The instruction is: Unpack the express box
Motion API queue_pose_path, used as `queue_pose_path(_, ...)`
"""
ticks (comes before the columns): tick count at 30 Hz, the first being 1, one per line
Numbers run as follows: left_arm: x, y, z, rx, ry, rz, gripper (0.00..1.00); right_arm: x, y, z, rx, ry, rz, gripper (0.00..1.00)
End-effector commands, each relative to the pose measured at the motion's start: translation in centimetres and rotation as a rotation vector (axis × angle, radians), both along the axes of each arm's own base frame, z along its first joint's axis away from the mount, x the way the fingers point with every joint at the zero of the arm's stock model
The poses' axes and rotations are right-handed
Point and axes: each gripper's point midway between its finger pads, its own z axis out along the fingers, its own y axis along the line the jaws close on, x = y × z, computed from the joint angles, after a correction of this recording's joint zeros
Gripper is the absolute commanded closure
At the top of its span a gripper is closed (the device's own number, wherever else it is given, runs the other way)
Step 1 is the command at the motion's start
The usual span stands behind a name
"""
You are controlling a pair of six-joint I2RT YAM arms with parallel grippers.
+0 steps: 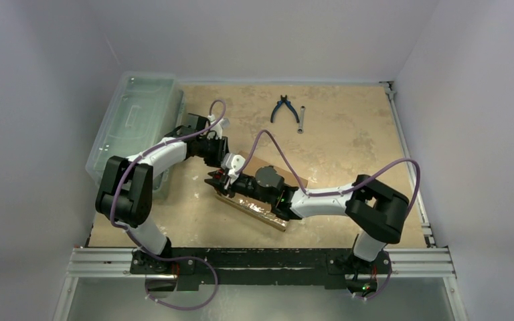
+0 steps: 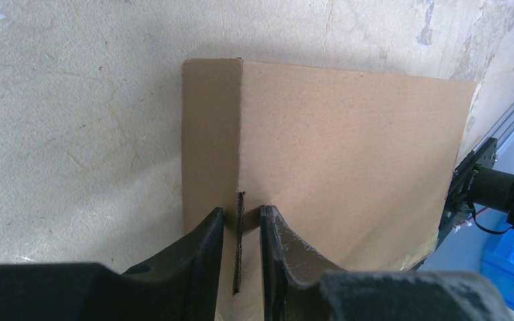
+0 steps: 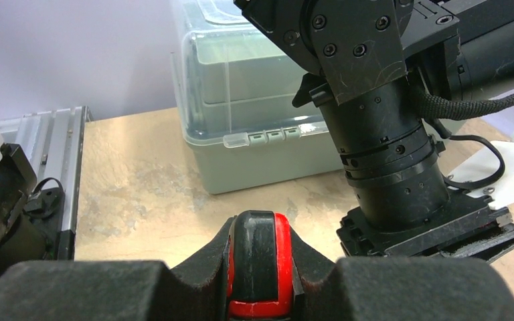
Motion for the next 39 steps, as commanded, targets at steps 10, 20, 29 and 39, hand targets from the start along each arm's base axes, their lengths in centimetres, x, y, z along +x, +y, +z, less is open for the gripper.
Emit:
queue_pose_path(10, 2.4, 1.7, 5.6, 0.049, -0.063, 0.189, 0.33, 0.0, -0.8, 2.6, 0.064, -0.022, -0.099, 1.00)
queue_pose_path(20, -1.7, 8.8, 7.9, 0.104, 0.103, 0.565, 0.33, 0.3, -1.7, 2.2, 0.086, -0.024, -0.137, 1.00)
queue_pose_path(29, -6.0, 7.2, 7.4, -0.128, 0.193, 0.712, 0.42, 0.3, -2.0, 2.2, 0.101, -0.026, -0.141, 1.00)
queue_pose_path(39, -7.0, 5.6, 4.5, -0.210, 0.260, 0.707, 0.42, 0.2, -2.2, 2.2, 0.098, -0.023, -0.143, 1.00)
